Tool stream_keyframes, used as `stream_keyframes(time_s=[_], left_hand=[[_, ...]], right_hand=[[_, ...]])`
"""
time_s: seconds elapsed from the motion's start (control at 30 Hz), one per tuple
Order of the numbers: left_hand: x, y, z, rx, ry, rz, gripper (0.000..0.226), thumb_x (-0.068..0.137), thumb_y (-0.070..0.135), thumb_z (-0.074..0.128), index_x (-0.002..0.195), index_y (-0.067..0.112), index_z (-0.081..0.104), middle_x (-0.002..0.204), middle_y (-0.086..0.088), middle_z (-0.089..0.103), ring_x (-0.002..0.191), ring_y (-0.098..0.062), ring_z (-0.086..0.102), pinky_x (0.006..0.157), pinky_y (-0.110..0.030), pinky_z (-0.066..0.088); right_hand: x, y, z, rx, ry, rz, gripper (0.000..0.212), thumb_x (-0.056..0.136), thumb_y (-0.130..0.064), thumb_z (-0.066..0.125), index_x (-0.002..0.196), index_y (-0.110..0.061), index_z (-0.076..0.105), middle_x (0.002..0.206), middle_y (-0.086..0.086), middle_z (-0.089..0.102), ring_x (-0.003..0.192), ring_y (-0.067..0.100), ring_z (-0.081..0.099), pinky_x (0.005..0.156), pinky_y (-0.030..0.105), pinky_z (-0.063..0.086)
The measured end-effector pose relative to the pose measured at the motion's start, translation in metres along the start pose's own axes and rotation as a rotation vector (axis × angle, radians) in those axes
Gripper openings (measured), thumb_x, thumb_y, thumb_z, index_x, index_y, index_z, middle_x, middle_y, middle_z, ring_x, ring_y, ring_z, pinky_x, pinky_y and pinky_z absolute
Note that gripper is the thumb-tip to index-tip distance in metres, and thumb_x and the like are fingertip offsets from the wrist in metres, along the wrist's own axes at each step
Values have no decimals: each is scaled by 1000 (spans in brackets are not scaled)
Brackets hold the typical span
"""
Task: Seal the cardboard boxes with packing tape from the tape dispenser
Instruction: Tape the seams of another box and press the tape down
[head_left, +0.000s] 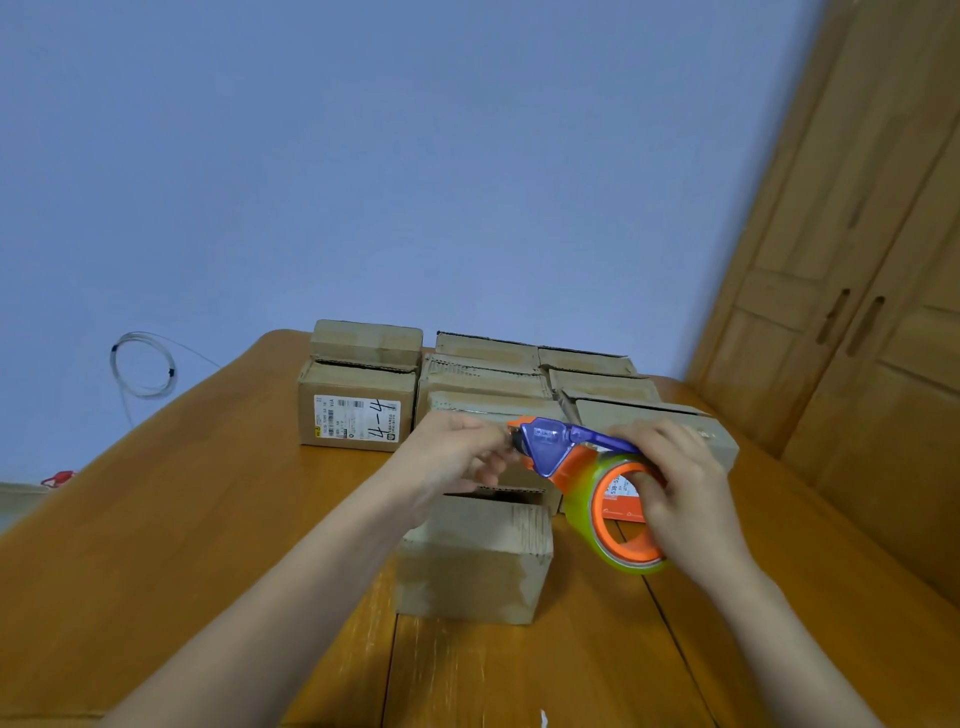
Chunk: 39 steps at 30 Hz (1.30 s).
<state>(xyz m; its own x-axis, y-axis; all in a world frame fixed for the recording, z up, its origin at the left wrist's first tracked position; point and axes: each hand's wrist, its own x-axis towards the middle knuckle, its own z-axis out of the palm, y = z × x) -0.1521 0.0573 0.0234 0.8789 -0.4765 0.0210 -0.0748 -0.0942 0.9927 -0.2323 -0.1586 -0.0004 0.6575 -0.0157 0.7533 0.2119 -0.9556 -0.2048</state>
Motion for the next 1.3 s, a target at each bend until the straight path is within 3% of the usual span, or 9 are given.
stream_keyframes(time_s=[0.2, 0.33, 0.53, 0.7, 0.9, 0.97, 1.1, 1.2, 1.3], left_hand=[[-2, -8, 3, 21, 106, 55, 20, 88, 12, 59, 74, 7, 72, 58, 5, 62, 56, -8, 55, 69, -25, 48], [-4, -16, 6, -201, 71, -19, 15, 85, 16, 63, 75, 11, 73, 65, 1, 64, 61, -11, 57, 80, -36, 51], [-4, -25, 9, -404, 135, -91, 30, 93, 26, 52, 70, 12, 64, 64, -1, 58, 58, -13, 56, 69, -35, 51], [0, -15, 14, -290, -29, -128, 50, 89, 58, 50, 73, 13, 65, 66, 1, 60, 59, -14, 57, 67, -34, 53], [1, -13, 14, -240, -98, -6, 25, 94, 29, 58, 80, 11, 68, 69, -2, 63, 61, -13, 59, 70, -35, 54], [2, -14, 9, -170, -127, -34, 23, 94, 26, 59, 81, 9, 69, 69, -3, 64, 61, -13, 59, 68, -33, 55], [6, -12, -1, -24, -203, -119, 24, 92, 27, 62, 82, 8, 71, 68, -3, 65, 60, -12, 61, 66, -30, 55], [12, -9, -5, 21, -251, -218, 21, 90, 26, 63, 85, 7, 70, 68, -2, 66, 60, -11, 62, 67, -31, 57], [18, -8, -6, 80, -273, -270, 19, 91, 23, 62, 83, 8, 69, 65, -1, 64, 59, -11, 61, 65, -30, 57]], right_hand=[[-1, 4, 9, 3, 15, 47, 35, 78, -2, 57, 111, -6, 65, 102, 8, 63, 98, 18, 52, 75, 13, 35], [-1, 6, 13, 39, 53, 88, 39, 77, -10, 51, 113, -6, 65, 104, 7, 63, 98, 14, 49, 74, 11, 34], [0, 7, 13, 53, 153, 57, 39, 73, 7, 56, 109, -5, 65, 97, -4, 54, 93, 18, 50, 75, 17, 37], [3, 7, 12, 77, 174, 22, 39, 73, 4, 53, 109, -5, 65, 99, -5, 53, 94, 18, 52, 75, 18, 40], [1, 13, 12, 45, 150, 6, 42, 72, 4, 54, 110, -10, 64, 100, 3, 60, 97, 13, 49, 76, 16, 38], [2, 16, 10, -7, 123, -62, 42, 72, 4, 55, 111, -13, 62, 100, 5, 61, 97, 11, 47, 76, 19, 40], [11, 19, 6, -129, 64, -211, 42, 73, 4, 64, 111, -12, 59, 95, 10, 61, 93, 17, 45, 67, 37, 51], [19, 21, 5, -206, 13, -296, 67, 61, 7, 84, 113, -17, 50, 94, 11, 61, 92, 20, 47, 65, 36, 49], [28, 21, 7, -261, 4, -359, 67, 57, 1, 88, 109, -17, 50, 92, 12, 61, 86, 27, 56, 62, 32, 47]])
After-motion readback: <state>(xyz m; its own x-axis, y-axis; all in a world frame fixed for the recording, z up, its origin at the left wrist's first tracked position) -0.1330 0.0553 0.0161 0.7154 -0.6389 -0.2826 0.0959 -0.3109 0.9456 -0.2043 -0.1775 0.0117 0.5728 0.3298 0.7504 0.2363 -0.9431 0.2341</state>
